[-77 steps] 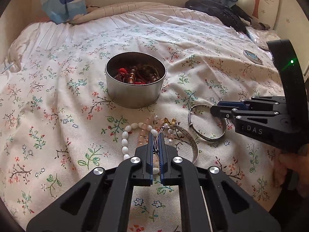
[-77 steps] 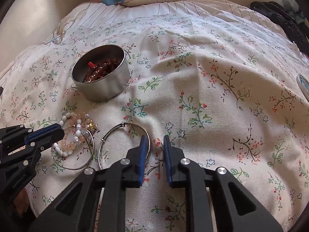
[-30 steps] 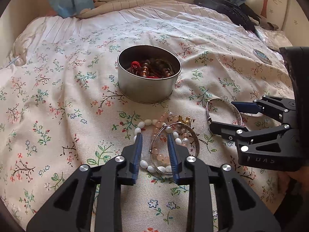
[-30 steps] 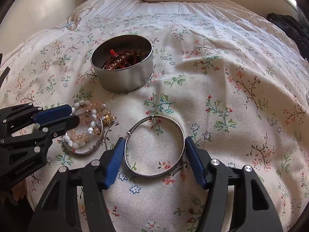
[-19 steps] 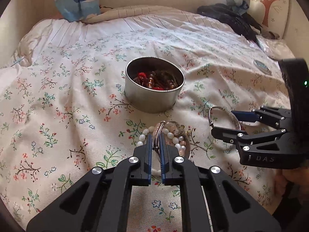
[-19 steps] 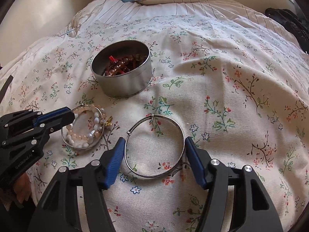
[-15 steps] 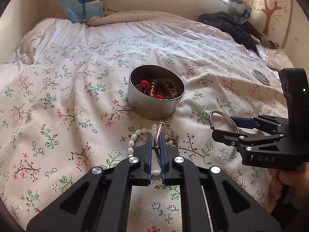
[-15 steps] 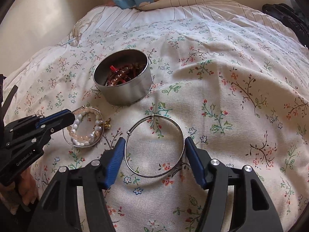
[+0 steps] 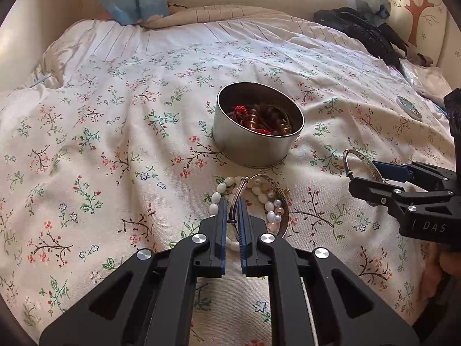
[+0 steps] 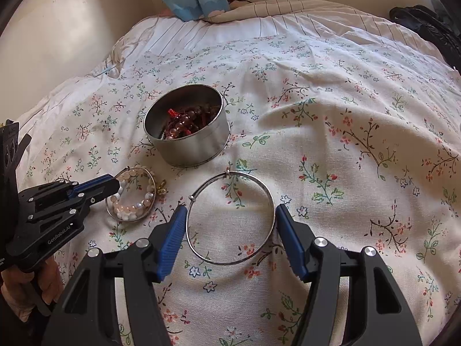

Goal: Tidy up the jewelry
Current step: 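Lift the silver bangle with the left gripper toward the tin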

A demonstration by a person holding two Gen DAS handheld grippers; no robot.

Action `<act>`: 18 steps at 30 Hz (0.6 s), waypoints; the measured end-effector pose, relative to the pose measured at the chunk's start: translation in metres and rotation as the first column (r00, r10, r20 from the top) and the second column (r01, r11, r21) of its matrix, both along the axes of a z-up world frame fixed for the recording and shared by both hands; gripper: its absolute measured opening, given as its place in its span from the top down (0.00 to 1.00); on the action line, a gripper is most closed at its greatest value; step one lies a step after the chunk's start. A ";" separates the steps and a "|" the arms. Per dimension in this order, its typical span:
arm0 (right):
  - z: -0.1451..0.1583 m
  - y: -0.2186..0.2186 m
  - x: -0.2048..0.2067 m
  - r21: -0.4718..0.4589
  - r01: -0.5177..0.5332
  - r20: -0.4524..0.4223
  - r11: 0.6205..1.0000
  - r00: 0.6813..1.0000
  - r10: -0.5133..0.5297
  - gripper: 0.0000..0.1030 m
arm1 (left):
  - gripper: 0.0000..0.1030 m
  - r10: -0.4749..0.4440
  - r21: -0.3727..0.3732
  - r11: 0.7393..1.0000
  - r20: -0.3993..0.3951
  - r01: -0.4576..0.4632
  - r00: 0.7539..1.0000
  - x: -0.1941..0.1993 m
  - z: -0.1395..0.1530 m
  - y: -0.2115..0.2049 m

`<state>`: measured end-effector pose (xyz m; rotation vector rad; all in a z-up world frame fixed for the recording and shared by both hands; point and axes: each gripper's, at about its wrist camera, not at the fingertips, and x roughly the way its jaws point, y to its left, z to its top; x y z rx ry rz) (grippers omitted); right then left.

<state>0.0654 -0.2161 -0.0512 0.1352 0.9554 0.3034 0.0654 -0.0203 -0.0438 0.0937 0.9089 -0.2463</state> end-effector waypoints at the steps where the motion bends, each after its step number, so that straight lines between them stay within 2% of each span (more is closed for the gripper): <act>1: 0.000 0.000 0.000 0.001 0.000 -0.001 1.000 1.000 0.000 0.40 | 0.93 -0.002 -0.002 1.000 0.000 0.002 1.000 0.000 0.000 0.000; 6: 0.000 0.000 0.000 0.002 0.000 -0.001 1.000 1.000 0.000 0.40 | 0.93 -0.012 0.042 0.999 -0.017 0.013 1.000 0.004 -0.006 -0.004; 18: -0.001 -0.003 0.001 0.028 0.001 -0.007 1.000 1.000 -0.001 0.40 | 0.93 -0.044 0.083 0.995 -0.024 0.046 0.999 0.016 -0.013 -0.013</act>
